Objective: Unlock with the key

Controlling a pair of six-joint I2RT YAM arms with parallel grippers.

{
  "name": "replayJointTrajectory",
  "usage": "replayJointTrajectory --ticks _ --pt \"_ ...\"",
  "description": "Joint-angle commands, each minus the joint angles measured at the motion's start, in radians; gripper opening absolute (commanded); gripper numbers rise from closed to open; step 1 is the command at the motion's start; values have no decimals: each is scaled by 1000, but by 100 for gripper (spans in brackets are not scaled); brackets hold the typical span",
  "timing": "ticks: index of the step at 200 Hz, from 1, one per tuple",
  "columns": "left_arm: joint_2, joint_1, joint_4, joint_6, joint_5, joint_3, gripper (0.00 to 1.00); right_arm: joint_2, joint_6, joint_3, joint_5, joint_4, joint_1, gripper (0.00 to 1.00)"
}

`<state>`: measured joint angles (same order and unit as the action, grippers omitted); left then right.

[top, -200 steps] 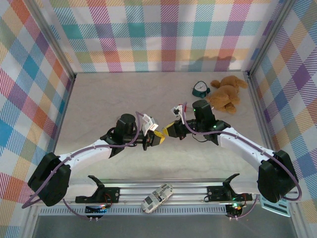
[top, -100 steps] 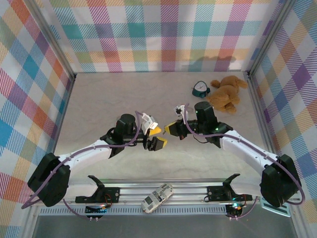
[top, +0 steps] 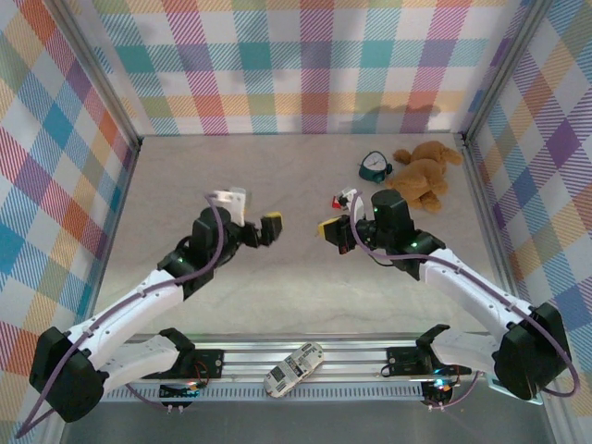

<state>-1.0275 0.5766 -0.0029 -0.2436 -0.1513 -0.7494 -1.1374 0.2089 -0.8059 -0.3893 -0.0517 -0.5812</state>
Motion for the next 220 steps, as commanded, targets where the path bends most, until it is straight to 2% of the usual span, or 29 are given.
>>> replayJointTrajectory --ticks 1,17,25,46,85,99,158,220 --pt "-38 -131 -206 -201 -174 -16 100 40 25 15 3 4 5 2" --pt "-97 -273 -304 -377 -110 -7 97 57 41 26 0 2 5 2" --pt "-141 -331 -335 -422 -62 -3 97 70 52 33 -5 5 4 2" --pt "-270 -384 -361 -444 24 -16 96 107 63 60 -9 14 3 2" --pt "-459 -383 -191 -384 227 -28 96 133 53 65 -12 -8 0 3" --pt "-512 -380 -173 -354 267 -49 98 141 65 62 -39 -1 0 3" --pt "-593 -325 -88 -331 320 -82 96 135 58 70 -41 5 2 3" --pt "-710 -251 -56 -288 375 -221 91 155 51 71 -28 -24 1 3"
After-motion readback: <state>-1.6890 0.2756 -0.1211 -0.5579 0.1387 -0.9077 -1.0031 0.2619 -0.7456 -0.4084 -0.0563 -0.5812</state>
